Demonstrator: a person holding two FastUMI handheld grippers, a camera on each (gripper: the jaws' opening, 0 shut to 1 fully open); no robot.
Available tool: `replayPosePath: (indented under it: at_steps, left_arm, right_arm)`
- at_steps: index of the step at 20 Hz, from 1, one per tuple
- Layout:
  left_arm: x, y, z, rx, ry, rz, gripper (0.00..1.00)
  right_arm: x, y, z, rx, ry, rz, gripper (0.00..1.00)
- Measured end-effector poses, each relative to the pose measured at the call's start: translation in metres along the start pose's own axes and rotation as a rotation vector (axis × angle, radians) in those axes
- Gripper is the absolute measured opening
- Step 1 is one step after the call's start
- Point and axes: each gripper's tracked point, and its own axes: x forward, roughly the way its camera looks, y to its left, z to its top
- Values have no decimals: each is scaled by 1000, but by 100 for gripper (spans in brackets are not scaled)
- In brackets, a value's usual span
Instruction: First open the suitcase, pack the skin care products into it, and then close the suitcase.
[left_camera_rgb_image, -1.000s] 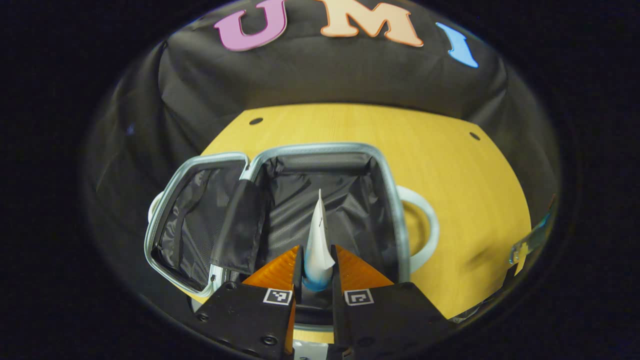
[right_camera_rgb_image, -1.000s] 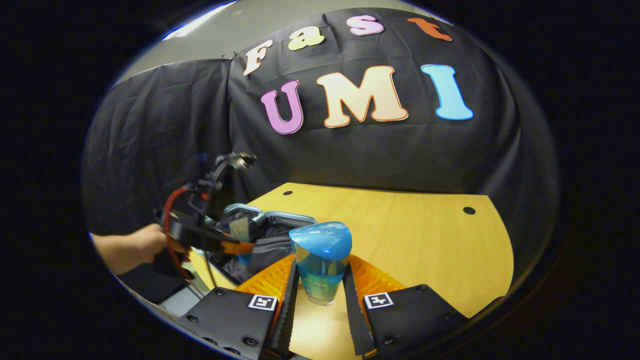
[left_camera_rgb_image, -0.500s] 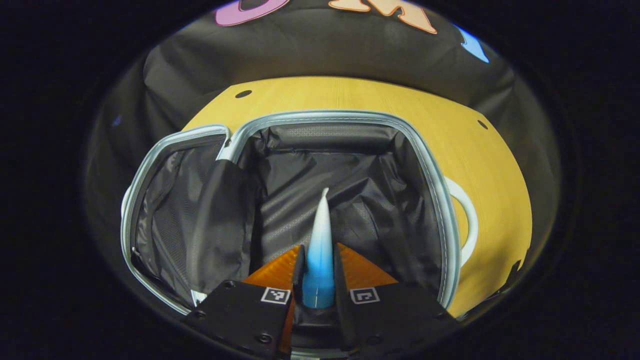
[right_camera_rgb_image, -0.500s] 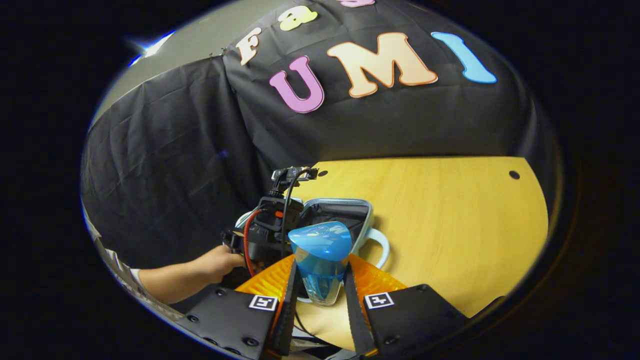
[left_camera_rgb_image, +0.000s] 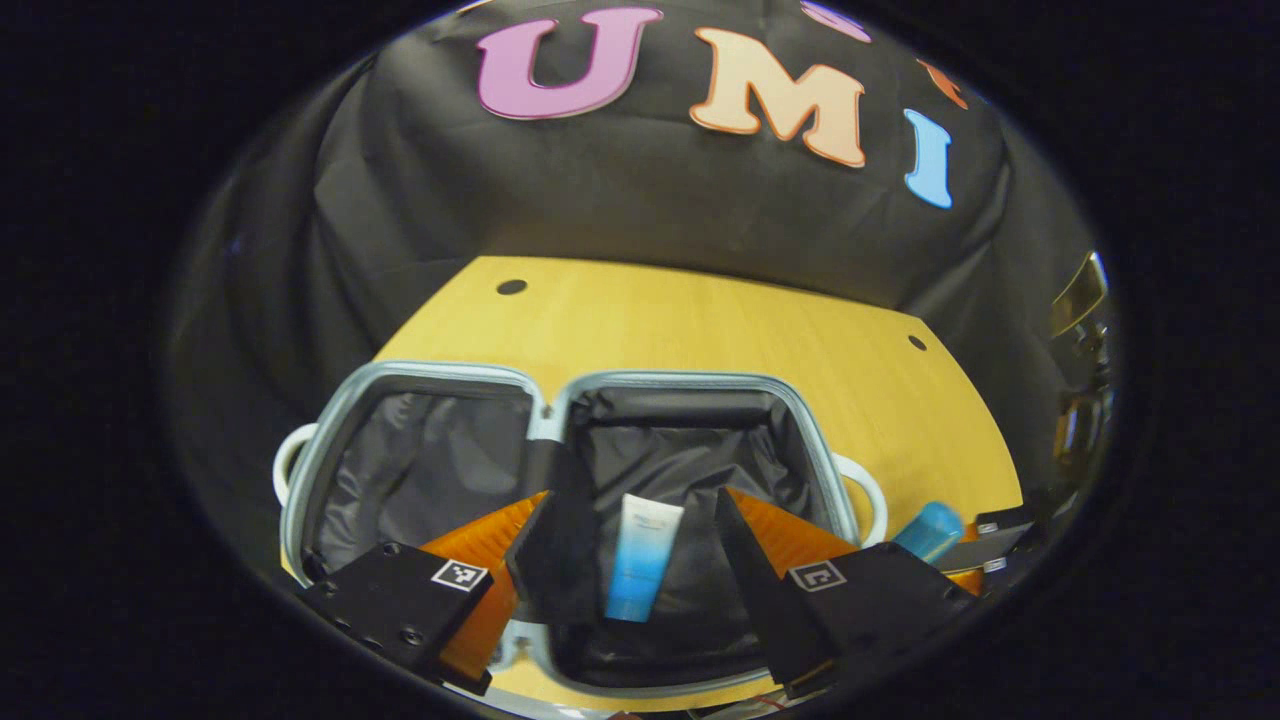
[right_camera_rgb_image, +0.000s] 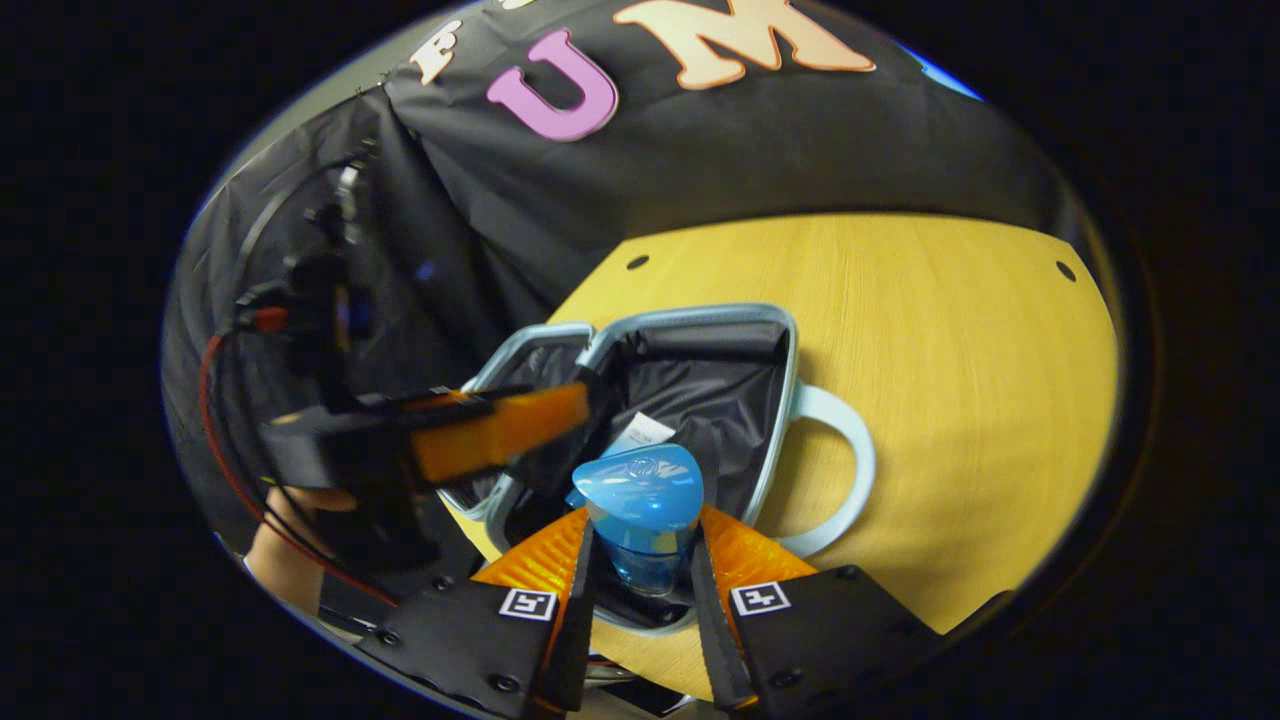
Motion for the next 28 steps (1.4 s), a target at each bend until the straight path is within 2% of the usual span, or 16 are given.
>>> replayPosePath:
  at_steps: [1,3,4,6,8,11,17,20,21,23,25,26,27,28]
  left_arm:
    - [-5,17,2,-10,-12,23,93]
    - [-14,54,3,-41,-28,72,93]
    - [-19,74,3,-61,-31,99,93]
    - [-31,111,-2,-101,-31,154,93]
    - [-31,149,-6,-140,-30,208,94]
    - [-38,199,-3,-189,-44,272,95]
    - [-30,288,0,-226,-45,376,92]
    - [-8,328,-14,-253,14,377,95]
    - [4,334,-21,-267,37,366,92]
    - [17,347,-35,-299,95,329,93]
    - [27,357,-46,-308,137,304,88]
    - [32,361,-50,-306,157,306,79]
    - [39,359,-54,-307,179,295,77]
    - [43,360,-59,-308,200,296,63]
  right_arm:
    - [15,-3,-5,11,27,-15,49]
    - [28,-3,-7,38,43,-30,46]
    - [32,0,-4,46,36,-39,53]
    - [36,-1,6,38,3,-62,46]
    - [43,3,18,38,-43,-72,44]
    - [35,8,35,30,-103,-88,98]
    - [7,4,73,8,-247,-141,98]
    - [-10,-3,83,-1,-293,-181,98]
    - [-16,-7,86,-3,-304,-198,98]
    - [-27,-13,88,-4,-323,-228,98]
    - [-35,-21,88,-3,-332,-259,98]
    - [-39,-23,88,-1,-336,-269,98]
    - [-42,-24,90,0,-340,-276,98]
    - [-45,-25,90,-2,-345,-283,98]
